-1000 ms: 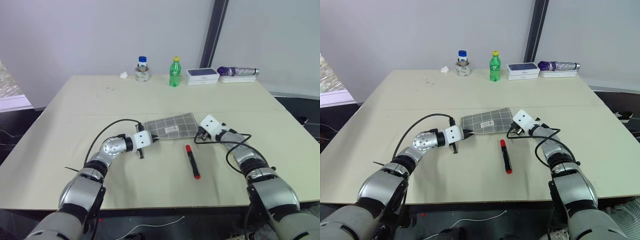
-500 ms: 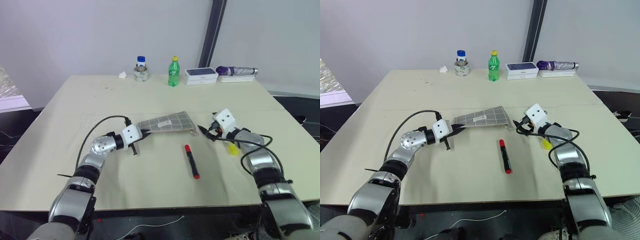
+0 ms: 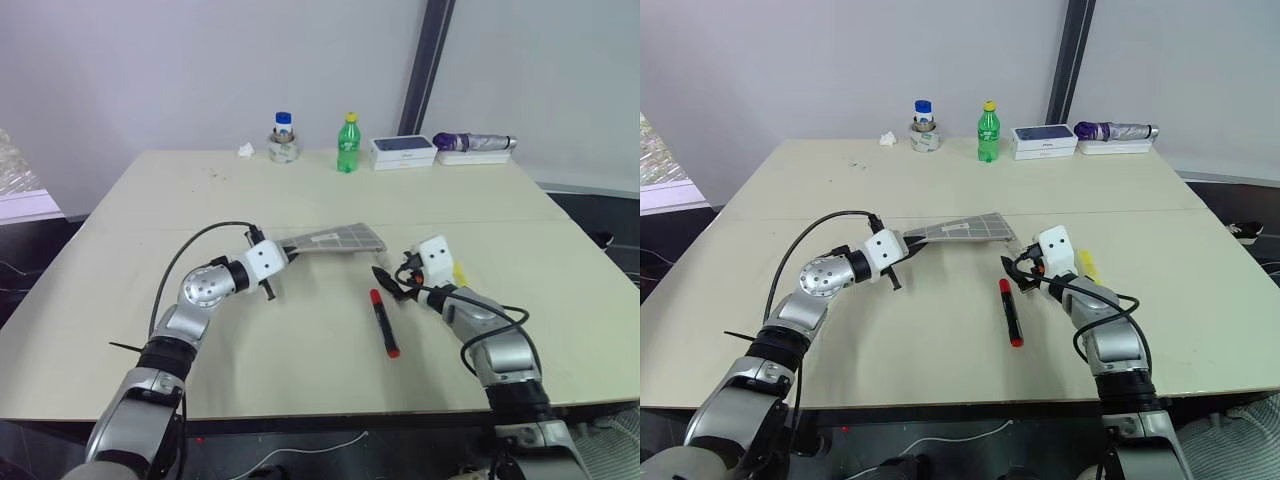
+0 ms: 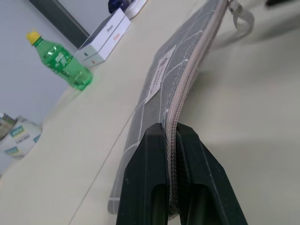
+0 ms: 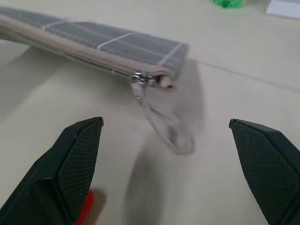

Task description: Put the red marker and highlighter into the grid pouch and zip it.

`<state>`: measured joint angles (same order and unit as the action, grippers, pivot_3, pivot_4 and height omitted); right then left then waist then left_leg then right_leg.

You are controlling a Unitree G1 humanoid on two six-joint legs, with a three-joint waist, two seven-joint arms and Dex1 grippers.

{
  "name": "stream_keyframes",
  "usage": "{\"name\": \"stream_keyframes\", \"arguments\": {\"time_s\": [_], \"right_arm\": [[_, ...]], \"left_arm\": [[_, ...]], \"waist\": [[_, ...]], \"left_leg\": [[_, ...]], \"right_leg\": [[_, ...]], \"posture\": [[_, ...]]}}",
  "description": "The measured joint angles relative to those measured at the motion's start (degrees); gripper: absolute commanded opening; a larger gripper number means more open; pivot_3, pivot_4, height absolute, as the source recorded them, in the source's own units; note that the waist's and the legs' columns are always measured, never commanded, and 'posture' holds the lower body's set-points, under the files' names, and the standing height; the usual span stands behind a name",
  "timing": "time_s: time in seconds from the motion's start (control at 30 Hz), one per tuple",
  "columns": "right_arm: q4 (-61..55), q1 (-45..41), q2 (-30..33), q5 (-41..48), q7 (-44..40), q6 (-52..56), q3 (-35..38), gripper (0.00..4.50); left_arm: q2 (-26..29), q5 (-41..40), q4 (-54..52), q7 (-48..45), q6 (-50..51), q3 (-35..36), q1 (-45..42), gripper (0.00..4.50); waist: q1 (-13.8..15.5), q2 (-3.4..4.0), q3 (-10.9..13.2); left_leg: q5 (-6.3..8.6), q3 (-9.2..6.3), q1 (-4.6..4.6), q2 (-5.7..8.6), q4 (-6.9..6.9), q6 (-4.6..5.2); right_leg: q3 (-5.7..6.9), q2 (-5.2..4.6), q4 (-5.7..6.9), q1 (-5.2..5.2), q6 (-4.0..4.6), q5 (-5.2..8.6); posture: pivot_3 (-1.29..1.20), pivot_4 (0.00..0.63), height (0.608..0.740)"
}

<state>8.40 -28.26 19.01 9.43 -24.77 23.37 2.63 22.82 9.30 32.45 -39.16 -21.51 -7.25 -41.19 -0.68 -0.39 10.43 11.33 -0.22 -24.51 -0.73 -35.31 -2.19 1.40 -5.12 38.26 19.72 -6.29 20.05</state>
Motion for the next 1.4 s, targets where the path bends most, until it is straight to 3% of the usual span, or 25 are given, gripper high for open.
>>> {"name": "stream_keyframes", "arguments": {"time_s": [0.23,0.27,0.33,0.57,0.77,1.4], "right_arm": [[4.8,-3.6,-3.2,1.2,-0.2,0.0,0.3,4.47],[6.0,-4.4,-3.6,1.5,-0.2,-0.3,0.6,4.24],[7.8,-5.8,-4.4,2.2,0.0,-0.8,1.3,3.60],[8.5,-6.7,-5.4,2.4,0.4,-1.2,1.1,0.03],[6.2,-6.1,-4.3,-5.3,-1.0,-0.6,-9.4,0.03],[7.4,-10.5,-7.0,-15.9,-7.9,-6.5,-24.0,0.03]], "left_arm": [[-0.4,-0.9,-5.4,0.3,2.8,-0.4,1.3,0.00],[-0.4,-1.1,-6.0,0.3,3.1,-0.5,1.7,0.00],[-0.4,-1.1,-6.3,0.3,3.6,-0.6,2.4,0.00],[0.3,-1.1,-6.7,1.1,4.8,-0.7,2.8,0.00],[0.1,-1.1,-6.7,0.5,4.8,-1.6,3.5,0.00],[-0.9,0.1,-8.0,0.6,4.8,-5.4,5.5,0.00]], "waist": [[-0.1,0.00,0.0],[-0.1,0.00,0.0],[-0.1,0.00,0.0],[-0.1,0.00,0.0],[-0.1,0.00,0.0],[-0.1,0.00,0.0]], "left_leg": [[0.00,0.01,0.00,-0.01,0.02,0.00],[0.00,0.00,0.00,-0.01,0.02,0.00],[0.00,0.00,0.00,-0.02,0.04,0.00],[0.00,0.01,-0.01,-0.02,0.04,0.01],[0.00,0.06,-0.06,-0.02,0.09,0.01],[0.01,0.18,-0.11,-0.04,0.06,0.01]], "right_leg": [[-0.01,0.01,0.00,0.01,0.00,0.00],[-0.01,0.01,0.00,0.02,0.00,0.00],[-0.01,0.02,0.01,0.04,0.00,0.00],[-0.04,0.02,0.01,0.06,0.00,0.00],[-0.27,0.04,0.17,0.32,0.00,0.00],[-0.53,0.07,0.29,0.54,0.00,0.00]], "posture": [[0.00,0.150,0.740],[0.00,0.150,0.740],[0.00,0.150,0.740],[0.00,0.150,0.740],[0.00,0.150,0.740],[0.00,0.150,0.740]]}}
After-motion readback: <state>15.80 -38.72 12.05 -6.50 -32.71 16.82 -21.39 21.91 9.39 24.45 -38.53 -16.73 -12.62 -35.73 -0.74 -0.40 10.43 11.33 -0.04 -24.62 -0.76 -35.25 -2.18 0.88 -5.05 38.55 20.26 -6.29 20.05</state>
